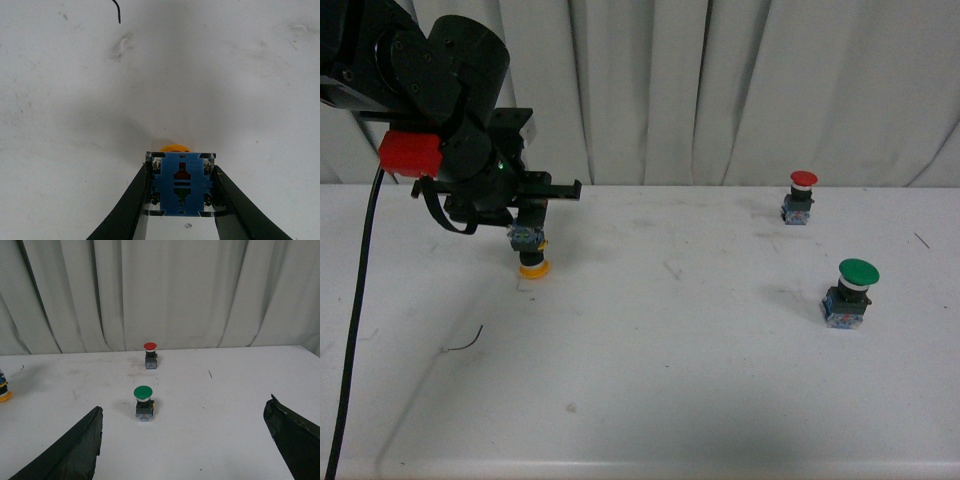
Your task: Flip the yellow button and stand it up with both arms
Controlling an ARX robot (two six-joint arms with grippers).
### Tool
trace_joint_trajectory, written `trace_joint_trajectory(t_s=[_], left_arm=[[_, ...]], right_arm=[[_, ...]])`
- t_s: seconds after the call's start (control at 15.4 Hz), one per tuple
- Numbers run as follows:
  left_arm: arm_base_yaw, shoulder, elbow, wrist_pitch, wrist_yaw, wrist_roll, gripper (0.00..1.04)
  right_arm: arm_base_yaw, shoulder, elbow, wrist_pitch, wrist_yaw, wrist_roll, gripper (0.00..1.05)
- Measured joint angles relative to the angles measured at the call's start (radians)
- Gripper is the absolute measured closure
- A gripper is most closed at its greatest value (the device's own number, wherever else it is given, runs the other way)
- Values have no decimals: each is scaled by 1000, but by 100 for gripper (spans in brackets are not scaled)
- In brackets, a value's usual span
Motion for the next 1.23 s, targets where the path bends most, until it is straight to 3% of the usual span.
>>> trace_joint_trajectory(t_s=[0.26,0.45,0.58,0.84,1.23], left_arm=[[-25,-367,-291,279,134,-34,74],[-80,-616,-497,366,233,-60,75],[-95,-671,-579,407,270,-93,75],[-126,-678,-682,644,425,-262,75],[-163,-584,-878,1322,630,-699,75]], right_arm=[[0,0,0,0,0,0,6],[0,0,0,0,0,0,6],[0,0,0,0,0,0,6],[0,0,0,0,0,0,6],[0,0,0,0,0,0,6]])
